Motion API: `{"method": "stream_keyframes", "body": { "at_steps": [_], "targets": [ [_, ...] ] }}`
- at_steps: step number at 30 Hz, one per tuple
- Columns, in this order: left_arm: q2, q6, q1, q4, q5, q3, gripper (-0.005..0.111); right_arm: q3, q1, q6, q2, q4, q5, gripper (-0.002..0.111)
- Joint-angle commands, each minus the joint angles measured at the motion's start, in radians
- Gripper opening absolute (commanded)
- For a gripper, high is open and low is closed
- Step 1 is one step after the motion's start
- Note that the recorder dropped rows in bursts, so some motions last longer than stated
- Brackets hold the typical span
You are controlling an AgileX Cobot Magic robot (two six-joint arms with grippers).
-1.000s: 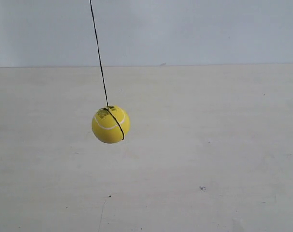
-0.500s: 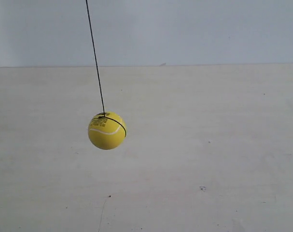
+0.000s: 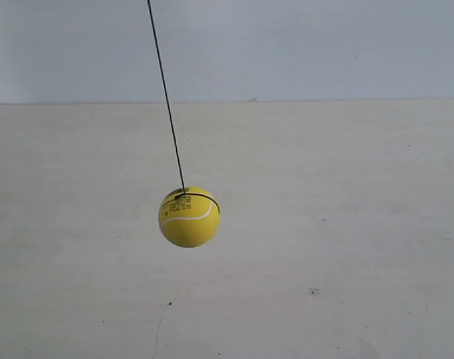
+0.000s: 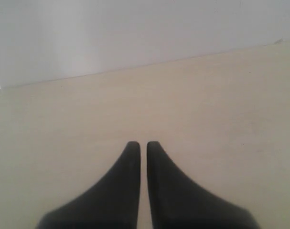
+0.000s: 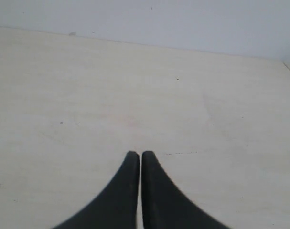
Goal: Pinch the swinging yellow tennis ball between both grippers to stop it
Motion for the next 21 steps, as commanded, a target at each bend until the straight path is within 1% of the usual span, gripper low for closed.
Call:
{"method": "stream_keyframes", "body": {
  "at_steps": [1, 21],
  "targets": [
    [-0.003, 0.005, 0.003, -0.016, 0.015, 0.004, 0.005, 0.0, -0.003, 0.003, -0.004, -0.009, -0.013, 0.0],
    [-0.003, 0.005, 0.003, -0.01, 0.004, 0.004, 0.005, 0.0, -0.003, 0.003, -0.004, -0.009, -0.013, 0.0]
  ]
}}
